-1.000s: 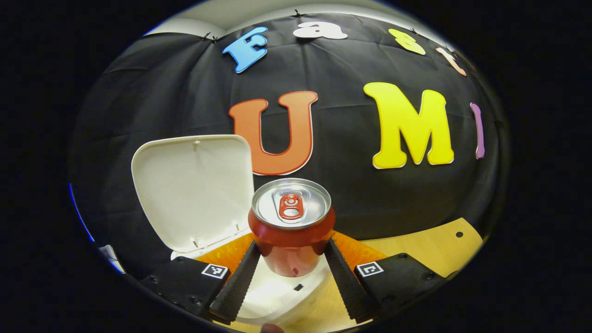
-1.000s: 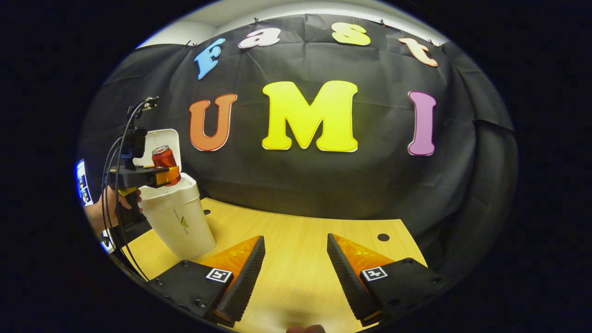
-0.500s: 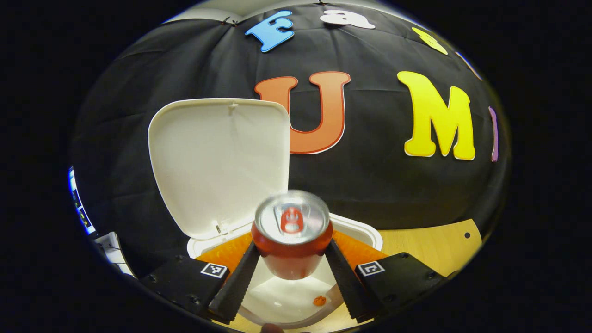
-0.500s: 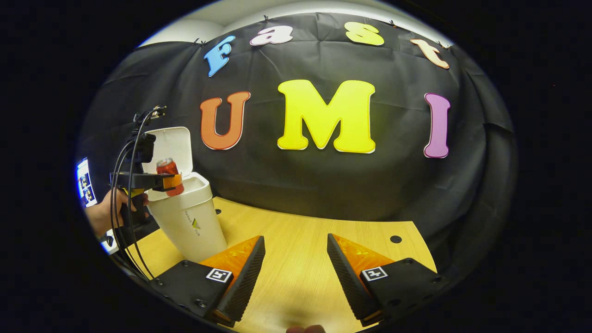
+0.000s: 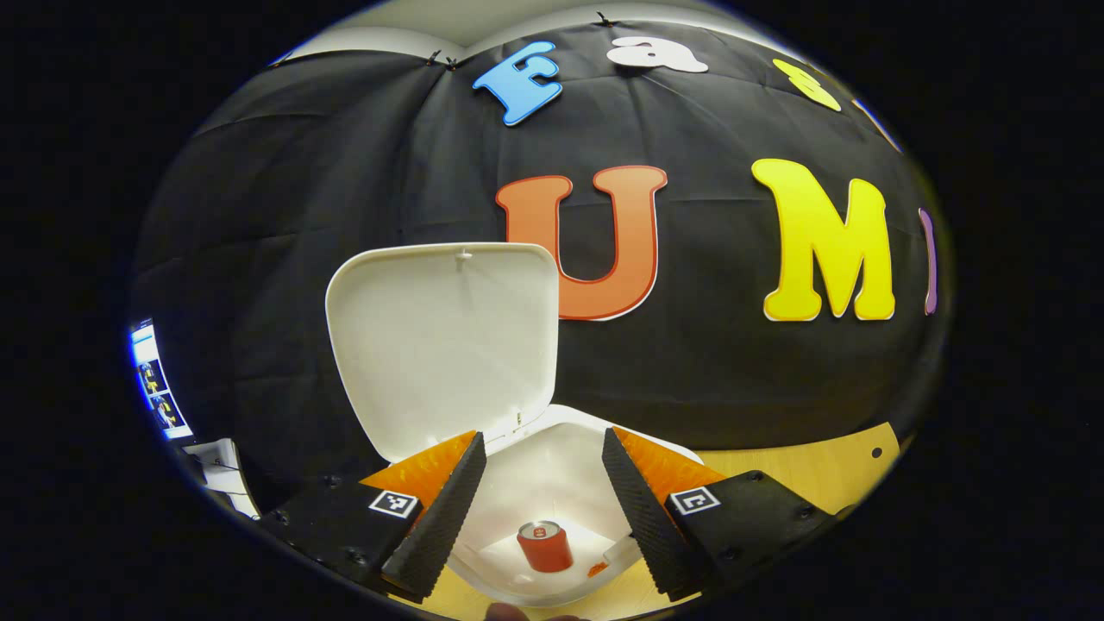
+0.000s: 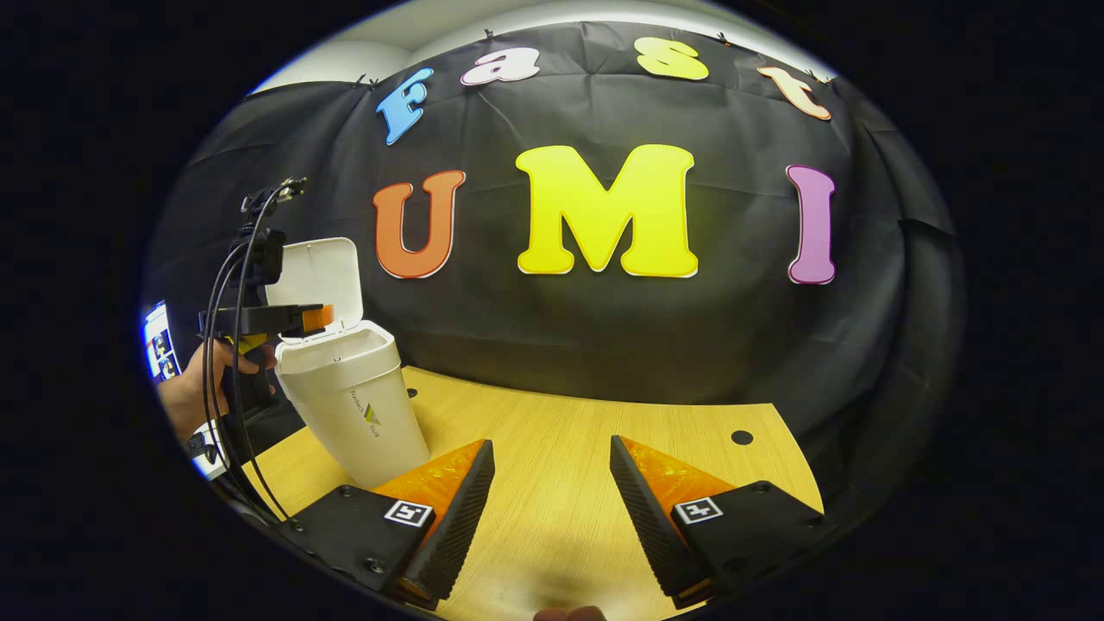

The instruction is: Press the lid of the desktop garbage bin to open it, pick up the crumpled paper on the desktop and throw it into the bin, then pick up the pop can on the desktop and drop it into the bin, and finally close the garbage bin lid.

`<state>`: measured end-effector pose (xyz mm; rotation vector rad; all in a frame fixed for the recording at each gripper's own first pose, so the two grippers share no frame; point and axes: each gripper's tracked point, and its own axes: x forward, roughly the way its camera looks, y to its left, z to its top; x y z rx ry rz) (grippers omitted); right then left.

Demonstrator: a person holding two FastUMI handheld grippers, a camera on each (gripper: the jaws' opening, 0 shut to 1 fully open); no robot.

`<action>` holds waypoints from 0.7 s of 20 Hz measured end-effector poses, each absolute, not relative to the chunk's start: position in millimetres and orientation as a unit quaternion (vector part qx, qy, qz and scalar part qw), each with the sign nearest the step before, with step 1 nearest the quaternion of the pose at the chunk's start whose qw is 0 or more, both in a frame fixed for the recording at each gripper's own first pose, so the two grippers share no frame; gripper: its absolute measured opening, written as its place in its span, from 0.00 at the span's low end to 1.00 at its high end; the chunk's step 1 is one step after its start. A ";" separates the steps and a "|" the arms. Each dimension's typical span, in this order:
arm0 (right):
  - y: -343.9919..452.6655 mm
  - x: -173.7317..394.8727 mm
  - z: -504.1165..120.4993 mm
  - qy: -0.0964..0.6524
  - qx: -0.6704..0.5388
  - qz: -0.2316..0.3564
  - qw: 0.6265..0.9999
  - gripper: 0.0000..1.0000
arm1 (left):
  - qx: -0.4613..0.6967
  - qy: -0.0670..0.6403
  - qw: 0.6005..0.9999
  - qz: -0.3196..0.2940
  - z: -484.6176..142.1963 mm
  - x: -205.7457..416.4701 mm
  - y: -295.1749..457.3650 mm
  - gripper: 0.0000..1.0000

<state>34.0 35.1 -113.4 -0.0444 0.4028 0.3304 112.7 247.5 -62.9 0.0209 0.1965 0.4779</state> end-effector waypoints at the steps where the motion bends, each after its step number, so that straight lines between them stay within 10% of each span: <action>1: 32.8 33.2 -110.2 0.200 -0.016 0.164 0.966 0.86 | 0.011 0.093 0.966 0.242 -56.5 112.4 246.0 0.90; 14: -14.0 40.6 -55.7 0.165 0.014 0.158 0.973 0.86 | -0.018 0.001 0.940 0.341 85.8 140.6 273.9 0.90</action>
